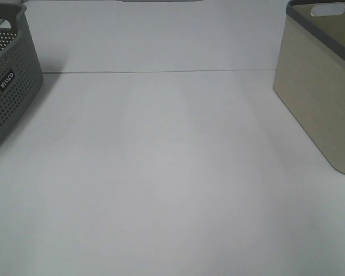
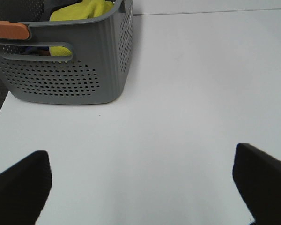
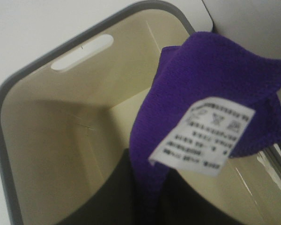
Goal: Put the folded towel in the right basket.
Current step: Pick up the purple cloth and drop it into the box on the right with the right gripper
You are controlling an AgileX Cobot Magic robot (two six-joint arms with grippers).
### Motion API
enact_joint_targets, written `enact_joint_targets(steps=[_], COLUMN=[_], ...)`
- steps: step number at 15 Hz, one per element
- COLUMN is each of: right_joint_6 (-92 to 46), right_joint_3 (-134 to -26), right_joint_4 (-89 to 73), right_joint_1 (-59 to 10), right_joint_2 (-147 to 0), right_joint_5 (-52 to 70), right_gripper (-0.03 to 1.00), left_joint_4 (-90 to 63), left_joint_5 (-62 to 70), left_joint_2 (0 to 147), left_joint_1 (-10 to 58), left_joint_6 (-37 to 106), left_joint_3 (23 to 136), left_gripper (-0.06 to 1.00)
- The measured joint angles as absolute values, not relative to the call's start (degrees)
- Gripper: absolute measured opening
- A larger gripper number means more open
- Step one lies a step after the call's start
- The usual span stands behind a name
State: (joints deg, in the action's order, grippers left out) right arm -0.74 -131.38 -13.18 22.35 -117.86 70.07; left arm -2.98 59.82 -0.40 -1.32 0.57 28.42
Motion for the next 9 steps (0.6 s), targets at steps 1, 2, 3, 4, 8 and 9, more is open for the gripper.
enact_joint_targets(steps=[1,2,3,4,8,9], right_joint_6=[-1.38,-1.83,-1.95,-1.95,-4.41,-5.67], right_joint_3=[-130.23,-129.37,-128.63,-127.88,-126.97,-126.91], right_joint_4=[-11.8,-10.77,-10.2,-10.2,-10.66,-10.66], right_joint_1=[21.94,21.43,21.14,21.03,21.03,20.68], right_joint_2=[-117.86,-117.86,-117.86,-117.86,-116.77,-115.62], right_joint_5=[70.07,70.07,70.07,70.07,70.02,70.02], right_gripper=[0.01,0.03,0.09,0.24,0.96,0.97], left_joint_4=[-2.98,-2.98,-2.98,-2.98,-2.98,-2.98], left_joint_5=[59.82,59.82,59.82,59.82,59.82,59.82], left_joint_2=[-0.4,-0.4,-0.4,-0.4,-0.4,-0.4], left_joint_1=[-1.32,-1.32,-1.32,-1.32,-1.32,-1.32], left_joint_6=[0.57,0.57,0.57,0.57,0.63,0.69], left_joint_3=[28.42,28.42,28.42,28.42,28.42,28.42], left_gripper=[0.99,0.99,0.99,0.99,0.99,0.99])
